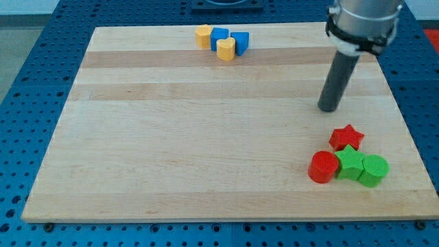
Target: Push the blue triangle between the red blocks
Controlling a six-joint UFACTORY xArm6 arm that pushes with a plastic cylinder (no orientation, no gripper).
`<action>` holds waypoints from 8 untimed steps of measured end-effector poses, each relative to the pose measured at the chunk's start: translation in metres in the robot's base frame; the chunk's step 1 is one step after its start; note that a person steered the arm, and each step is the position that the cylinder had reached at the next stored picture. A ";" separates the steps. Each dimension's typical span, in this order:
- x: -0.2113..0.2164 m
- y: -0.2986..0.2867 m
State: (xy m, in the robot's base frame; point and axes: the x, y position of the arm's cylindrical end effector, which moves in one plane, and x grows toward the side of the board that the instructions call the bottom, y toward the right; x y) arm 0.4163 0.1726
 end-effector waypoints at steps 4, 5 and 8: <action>-0.175 -0.042; -0.205 -0.067; -0.209 -0.146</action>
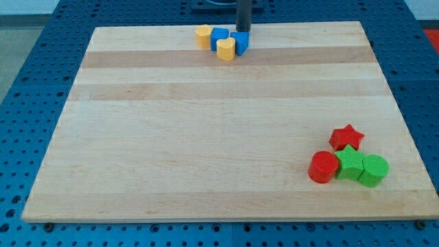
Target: Push the blue triangle between the red blocks
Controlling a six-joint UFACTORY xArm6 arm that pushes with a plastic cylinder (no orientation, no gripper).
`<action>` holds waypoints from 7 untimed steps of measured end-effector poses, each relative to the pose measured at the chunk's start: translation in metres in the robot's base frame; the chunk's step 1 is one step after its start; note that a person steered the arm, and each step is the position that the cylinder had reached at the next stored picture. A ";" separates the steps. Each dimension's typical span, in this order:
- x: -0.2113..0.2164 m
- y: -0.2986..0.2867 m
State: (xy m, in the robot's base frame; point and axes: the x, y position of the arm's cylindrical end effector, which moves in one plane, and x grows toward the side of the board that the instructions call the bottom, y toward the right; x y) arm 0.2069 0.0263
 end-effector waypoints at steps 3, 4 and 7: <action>0.052 -0.025; 0.061 -0.026; 0.057 0.021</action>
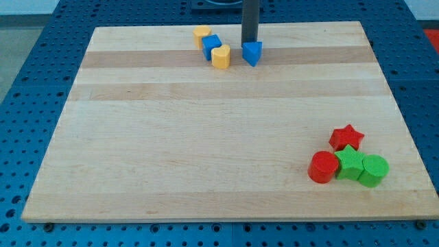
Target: Push the blue triangle between the red blocks
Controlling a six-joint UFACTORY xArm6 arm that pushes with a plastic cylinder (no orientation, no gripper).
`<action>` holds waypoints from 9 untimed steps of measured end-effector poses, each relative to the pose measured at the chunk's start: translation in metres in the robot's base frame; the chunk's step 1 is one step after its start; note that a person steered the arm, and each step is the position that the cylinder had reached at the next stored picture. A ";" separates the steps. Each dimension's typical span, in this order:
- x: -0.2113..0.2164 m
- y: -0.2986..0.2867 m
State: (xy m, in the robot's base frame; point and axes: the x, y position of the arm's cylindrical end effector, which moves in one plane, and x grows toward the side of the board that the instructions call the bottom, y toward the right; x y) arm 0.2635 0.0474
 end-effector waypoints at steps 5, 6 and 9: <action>0.105 0.001; 0.124 0.007; 0.188 0.038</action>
State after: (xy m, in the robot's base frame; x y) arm 0.4512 0.0853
